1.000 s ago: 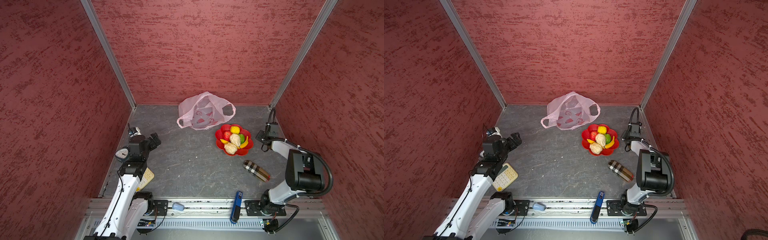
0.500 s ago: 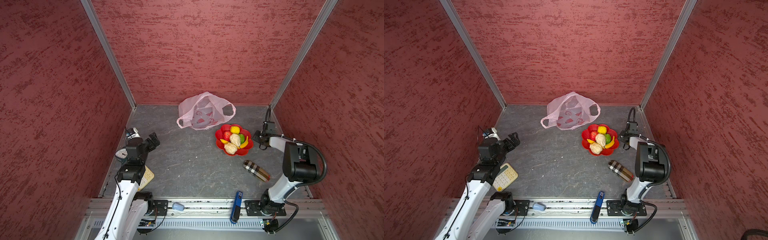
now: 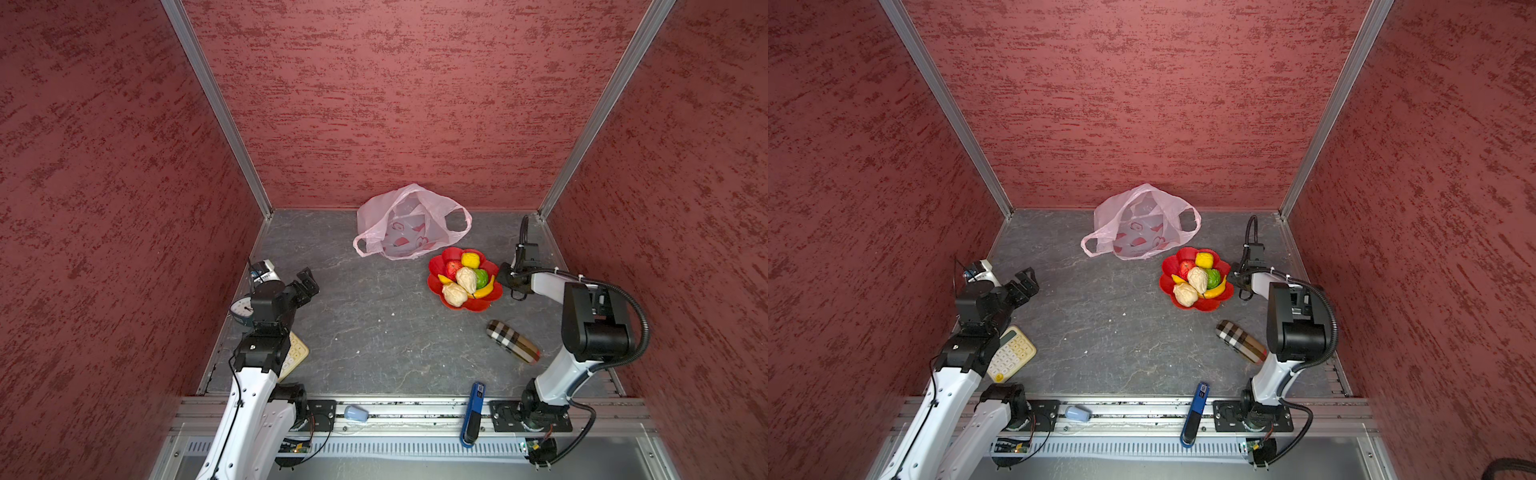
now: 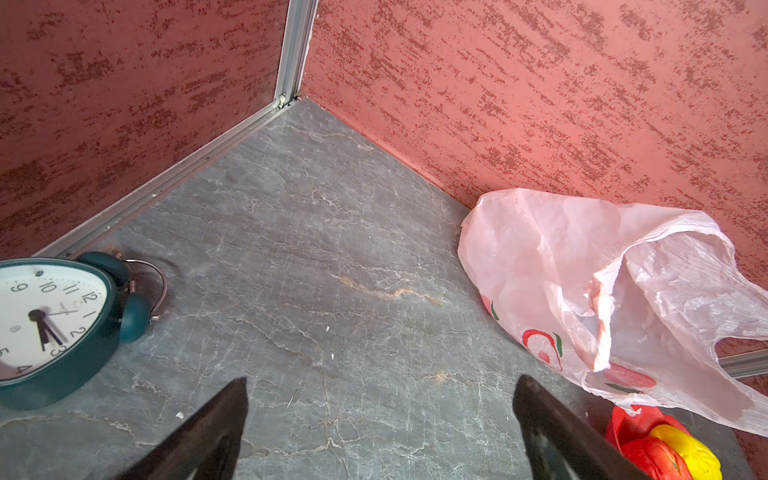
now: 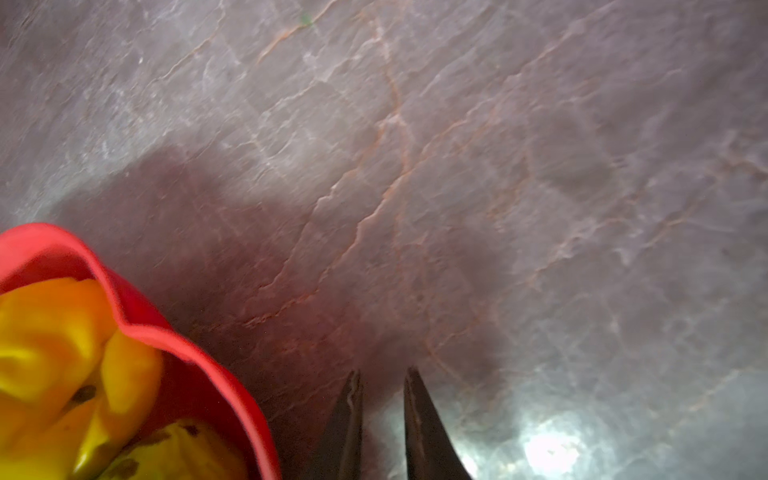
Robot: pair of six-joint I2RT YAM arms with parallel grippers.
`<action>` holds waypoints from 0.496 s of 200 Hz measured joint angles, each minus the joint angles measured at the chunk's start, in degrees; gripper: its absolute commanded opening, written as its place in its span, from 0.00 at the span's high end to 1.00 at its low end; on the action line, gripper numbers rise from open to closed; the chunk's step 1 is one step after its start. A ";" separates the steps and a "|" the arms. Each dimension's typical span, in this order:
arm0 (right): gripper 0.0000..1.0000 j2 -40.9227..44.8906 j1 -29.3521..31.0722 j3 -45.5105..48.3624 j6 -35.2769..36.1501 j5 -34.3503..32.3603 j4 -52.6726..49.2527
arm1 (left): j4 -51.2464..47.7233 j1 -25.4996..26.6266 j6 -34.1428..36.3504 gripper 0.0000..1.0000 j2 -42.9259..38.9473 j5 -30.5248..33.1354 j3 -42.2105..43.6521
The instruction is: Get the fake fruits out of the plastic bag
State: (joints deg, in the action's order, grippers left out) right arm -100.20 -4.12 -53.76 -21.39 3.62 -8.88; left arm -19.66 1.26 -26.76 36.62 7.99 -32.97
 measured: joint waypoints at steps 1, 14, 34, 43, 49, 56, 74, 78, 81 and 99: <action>0.79 0.00 0.02 0.00 0.00 0.00 0.00 | 0.00 0.00 0.00 0.01 0.02 0.00 0.02; 0.79 0.00 0.96 -0.11 0.22 0.20 -0.02 | -0.02 -0.02 -0.22 0.01 0.00 0.00 0.35; 0.79 0.00 2.64 -0.20 0.70 0.44 -0.02 | 0.02 -0.02 -0.42 0.01 -0.02 0.00 0.37; 0.79 0.00 3.52 -0.22 1.01 0.48 -0.02 | 0.02 -0.02 -0.44 0.01 -0.11 -0.02 0.37; 0.79 0.00 4.09 -0.22 1.22 0.50 -0.04 | 0.02 -0.02 -0.46 0.01 -0.20 -0.02 0.37; 0.79 0.00 4.76 -0.31 1.53 0.50 -0.09 | 0.04 -0.02 -0.52 0.01 -0.28 -0.02 0.37; 0.79 0.00 6.12 -0.90 2.19 0.70 -0.35 | 0.09 -0.02 -0.63 0.01 -0.46 -0.04 0.37; 0.79 0.00 6.43 -1.11 2.29 0.79 -0.37 | 0.11 -0.02 -0.66 0.01 -0.52 -0.04 0.37; 0.79 0.00 6.60 -1.25 2.36 0.83 -0.35 | 0.13 -0.02 -0.68 0.01 -0.52 -0.04 0.39; 0.79 0.00 7.89 -2.05 2.67 1.16 -0.33 | 0.24 -0.02 -0.81 0.01 -0.63 -0.07 0.42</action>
State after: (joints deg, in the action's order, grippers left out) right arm -100.20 3.77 -55.81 -18.72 4.78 -9.21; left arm -19.42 1.23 -27.57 35.99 7.92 -32.56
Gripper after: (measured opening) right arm 0.209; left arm 0.994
